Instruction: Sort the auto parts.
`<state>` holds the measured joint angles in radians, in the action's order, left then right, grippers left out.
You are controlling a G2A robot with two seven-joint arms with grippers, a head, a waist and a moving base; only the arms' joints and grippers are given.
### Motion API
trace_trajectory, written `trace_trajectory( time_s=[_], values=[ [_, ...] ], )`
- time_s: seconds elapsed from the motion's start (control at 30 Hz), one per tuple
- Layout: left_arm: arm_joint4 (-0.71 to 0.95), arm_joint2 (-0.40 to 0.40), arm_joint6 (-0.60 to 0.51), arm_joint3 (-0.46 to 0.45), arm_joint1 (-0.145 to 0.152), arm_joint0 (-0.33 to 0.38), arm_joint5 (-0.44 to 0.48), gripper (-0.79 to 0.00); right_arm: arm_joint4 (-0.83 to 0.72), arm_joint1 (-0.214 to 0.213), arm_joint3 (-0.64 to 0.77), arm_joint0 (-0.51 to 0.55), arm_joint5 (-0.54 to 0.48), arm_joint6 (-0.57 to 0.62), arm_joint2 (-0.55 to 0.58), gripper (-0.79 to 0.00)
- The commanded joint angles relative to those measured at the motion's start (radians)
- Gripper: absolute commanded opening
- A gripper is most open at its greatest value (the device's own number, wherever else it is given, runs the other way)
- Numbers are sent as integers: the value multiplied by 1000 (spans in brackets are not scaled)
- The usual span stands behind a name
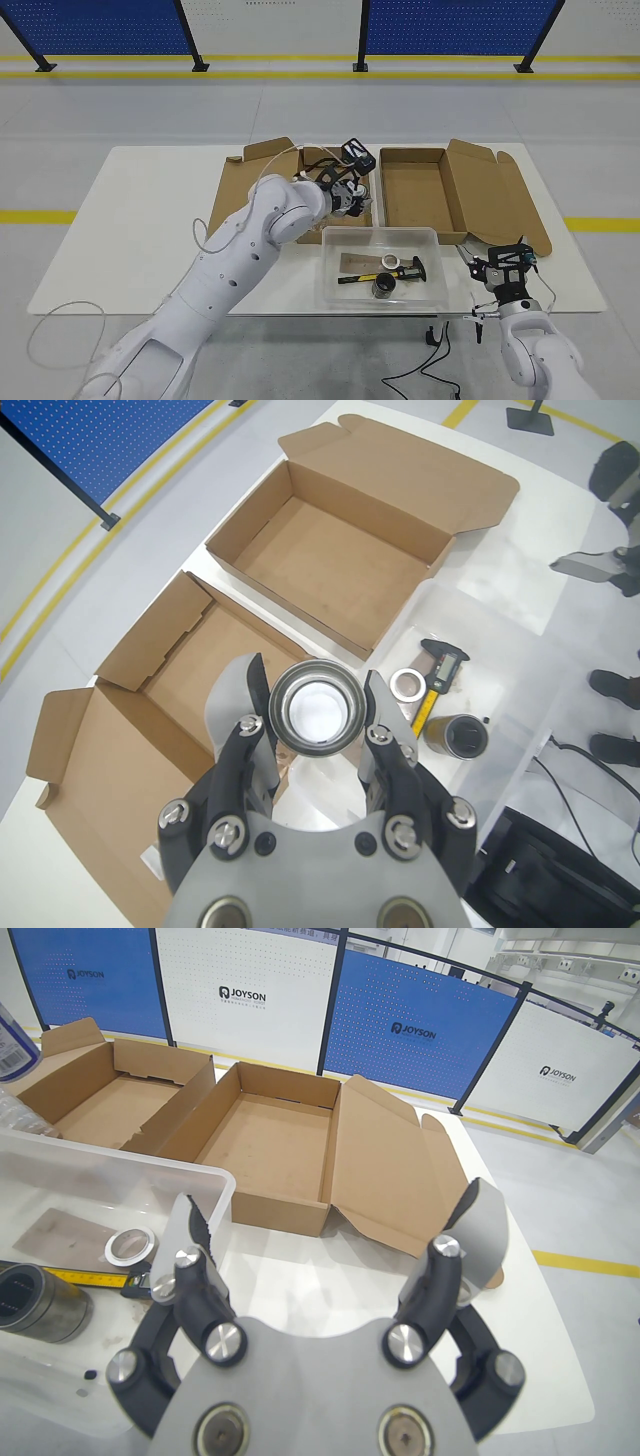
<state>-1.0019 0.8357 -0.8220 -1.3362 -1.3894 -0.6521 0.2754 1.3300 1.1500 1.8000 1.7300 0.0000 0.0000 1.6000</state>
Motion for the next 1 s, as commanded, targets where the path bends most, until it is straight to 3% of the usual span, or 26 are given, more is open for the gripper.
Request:
trace_trajectory(
  time_s=[0.0,0.47,0.97],
  values=[
    [-5,-25,26,61,-11,24,-8,-785,0,0,0,0,0,0,0,0],
    [-24,-186,176,396,-111,134,-57,-785,0,0,0,0,0,0,0,0],
    [-12,-309,244,700,-243,218,-20,-785,0,0,0,0,0,0,0,0]
  ],
)
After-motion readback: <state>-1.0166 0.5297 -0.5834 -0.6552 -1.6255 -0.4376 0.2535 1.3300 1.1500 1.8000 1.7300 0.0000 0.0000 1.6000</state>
